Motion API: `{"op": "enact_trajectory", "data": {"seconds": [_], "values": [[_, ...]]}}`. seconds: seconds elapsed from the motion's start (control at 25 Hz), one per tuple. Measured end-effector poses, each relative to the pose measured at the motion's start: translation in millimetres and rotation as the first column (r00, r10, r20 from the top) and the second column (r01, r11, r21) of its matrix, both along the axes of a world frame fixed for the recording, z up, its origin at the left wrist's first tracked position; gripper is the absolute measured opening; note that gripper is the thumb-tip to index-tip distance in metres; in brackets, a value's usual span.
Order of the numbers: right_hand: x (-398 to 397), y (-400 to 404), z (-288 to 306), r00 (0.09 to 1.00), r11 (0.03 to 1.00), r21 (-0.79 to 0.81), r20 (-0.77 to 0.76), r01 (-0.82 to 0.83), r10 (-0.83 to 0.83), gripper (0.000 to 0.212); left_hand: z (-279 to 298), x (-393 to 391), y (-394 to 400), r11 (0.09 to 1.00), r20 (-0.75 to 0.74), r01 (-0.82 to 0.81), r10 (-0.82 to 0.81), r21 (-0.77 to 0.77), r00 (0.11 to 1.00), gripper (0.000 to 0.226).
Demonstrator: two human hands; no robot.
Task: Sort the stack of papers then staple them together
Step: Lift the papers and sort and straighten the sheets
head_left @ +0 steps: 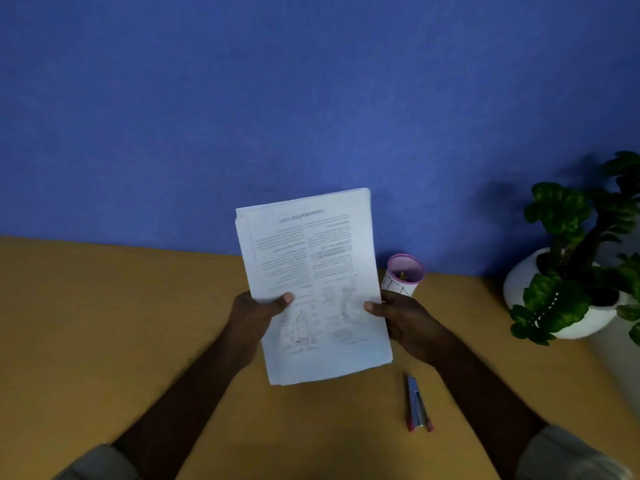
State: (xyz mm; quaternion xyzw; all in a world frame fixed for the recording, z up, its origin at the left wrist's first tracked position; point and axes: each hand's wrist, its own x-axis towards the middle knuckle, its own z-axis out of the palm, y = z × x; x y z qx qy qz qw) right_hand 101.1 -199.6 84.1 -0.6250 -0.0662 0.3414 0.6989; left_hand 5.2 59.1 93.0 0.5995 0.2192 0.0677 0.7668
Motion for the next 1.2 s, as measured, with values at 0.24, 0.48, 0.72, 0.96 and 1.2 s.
{"op": "enact_trajectory", "data": {"seconds": [0.24,0.48,0.72,0.96,1.2], "values": [[-22,43,-23,0.856,0.900,-0.081,0.354,0.428,-0.376,0.026,-22,-2,-22,0.979,0.083,-0.190,0.184,0.077,0.979,0.031],[-65,46,-60,0.837,0.851,-0.151,0.331,0.503,-0.436,0.011,-64,-20,-49,0.970,0.108,-0.203,0.190,0.131,0.976,0.028],[-80,36,-72,0.848,0.767,-0.391,0.380,0.509,-0.369,0.025,-89,-25,-59,0.969,0.014,-0.155,0.155,0.192,0.988,0.031],[-77,32,-83,0.866,0.734,-0.488,0.413,0.472,-0.282,0.015,-92,-21,-54,0.964,-0.027,-0.099,0.109,0.245,0.994,0.029],[-71,23,-94,0.920,0.759,-0.534,0.320,0.373,-0.226,0.010,-86,-14,-43,0.972,-0.089,-0.068,0.090,0.225,0.992,0.026]]}}
